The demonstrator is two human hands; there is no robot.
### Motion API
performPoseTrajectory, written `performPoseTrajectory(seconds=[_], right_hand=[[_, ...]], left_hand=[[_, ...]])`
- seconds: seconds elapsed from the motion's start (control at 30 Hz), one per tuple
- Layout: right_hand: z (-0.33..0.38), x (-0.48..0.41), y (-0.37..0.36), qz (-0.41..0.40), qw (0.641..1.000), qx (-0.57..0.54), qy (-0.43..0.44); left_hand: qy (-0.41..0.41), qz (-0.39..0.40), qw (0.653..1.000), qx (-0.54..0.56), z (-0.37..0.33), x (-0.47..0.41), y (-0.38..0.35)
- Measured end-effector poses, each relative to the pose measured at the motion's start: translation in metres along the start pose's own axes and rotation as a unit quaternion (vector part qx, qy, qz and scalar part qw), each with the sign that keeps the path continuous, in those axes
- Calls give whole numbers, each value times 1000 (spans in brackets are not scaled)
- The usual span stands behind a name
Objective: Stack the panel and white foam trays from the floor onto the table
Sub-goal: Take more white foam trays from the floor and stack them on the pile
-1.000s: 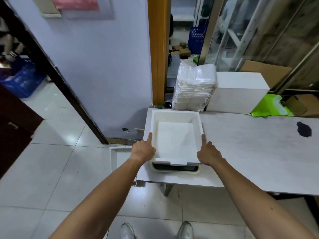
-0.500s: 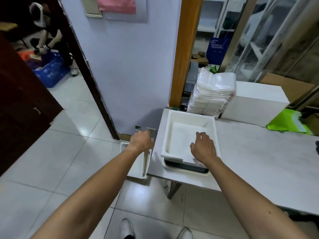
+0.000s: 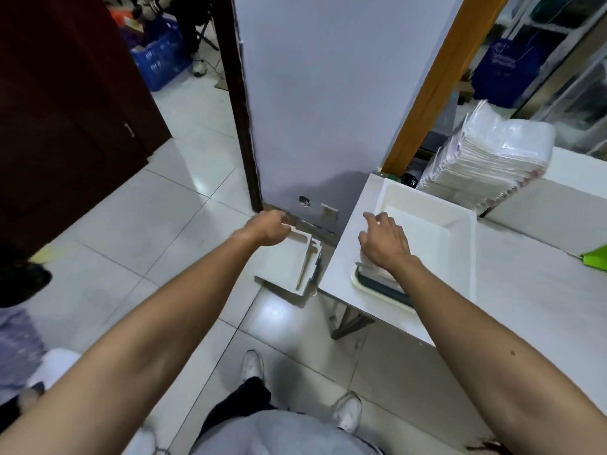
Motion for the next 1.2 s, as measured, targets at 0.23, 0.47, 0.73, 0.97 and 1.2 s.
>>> performPoseTrajectory(seconds=[0.23,0.47,0.73,0.97,1.2], right_hand=[[65,-9,-37,33,997,23,67],[119,-36,-68,26,987,55,147],[123,-74,-153,138,981,99,90],[121,-102,-233,246,963,106,22],[128,-139,-321,289,947,136,15]], left_hand=[[63,0,997,51,70,8,-9],[100,48,992,57,129,-7,-47],[80,102,990,46,187,-58,-90],[127,94,982,105,242,-98,-133],[157,103,972,144,289,-142,-205]])
Point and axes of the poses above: each hand's wrist, its own x-axis away from the middle knuckle, its own y-axis out of the back of the hand, z = x × y, the point moved 6 cm from there along -x, towards the middle knuckle, and after that the axes turned 6 degrees about -y, right-handed, at the moved point
